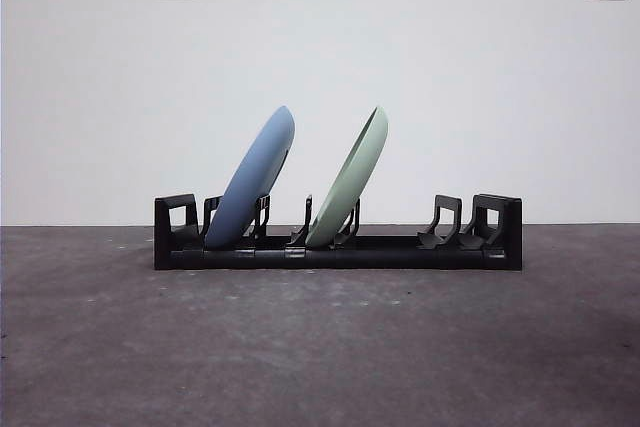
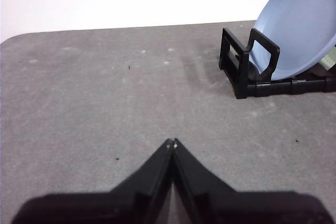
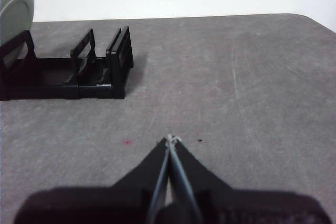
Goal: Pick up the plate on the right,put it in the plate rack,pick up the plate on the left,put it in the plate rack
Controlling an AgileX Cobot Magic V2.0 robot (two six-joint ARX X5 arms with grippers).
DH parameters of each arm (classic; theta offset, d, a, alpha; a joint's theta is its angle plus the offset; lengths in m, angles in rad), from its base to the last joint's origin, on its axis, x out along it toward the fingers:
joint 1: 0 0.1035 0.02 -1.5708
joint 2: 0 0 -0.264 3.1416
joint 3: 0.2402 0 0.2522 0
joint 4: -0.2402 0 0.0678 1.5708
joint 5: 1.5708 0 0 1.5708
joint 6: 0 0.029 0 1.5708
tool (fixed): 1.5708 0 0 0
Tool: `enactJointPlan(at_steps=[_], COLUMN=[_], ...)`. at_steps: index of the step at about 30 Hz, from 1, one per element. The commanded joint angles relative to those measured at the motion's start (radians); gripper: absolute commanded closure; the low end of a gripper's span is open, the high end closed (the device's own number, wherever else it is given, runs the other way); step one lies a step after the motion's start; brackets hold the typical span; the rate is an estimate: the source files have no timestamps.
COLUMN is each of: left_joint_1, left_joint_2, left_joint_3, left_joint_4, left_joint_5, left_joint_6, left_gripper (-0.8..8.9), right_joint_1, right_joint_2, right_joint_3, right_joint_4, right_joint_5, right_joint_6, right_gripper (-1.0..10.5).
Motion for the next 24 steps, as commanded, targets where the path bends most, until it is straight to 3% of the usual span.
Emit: enactJointPlan(at_steps=[1,24], left_joint_1=[0.003,0.003], left_joint_2=[0.003,0.008], left_joint_3=[-0.011,-0.011], left_joint_4=[0.007,0.007], left_joint_5=[-0.002,-0.002], left_joint_6=[-0.010,-0.010], left_gripper=[8.17,8.17], right_joint_1=[-0.002,0.001], right_joint_2=[-0.004,-0.003], right_joint_3=[-0.007,-0.007], right_joint_4=[0.003,0.004], right_joint_5=[0.006,0.006], right_joint_6=[-0.018,-0.001], right_gripper=[9.4,9.4])
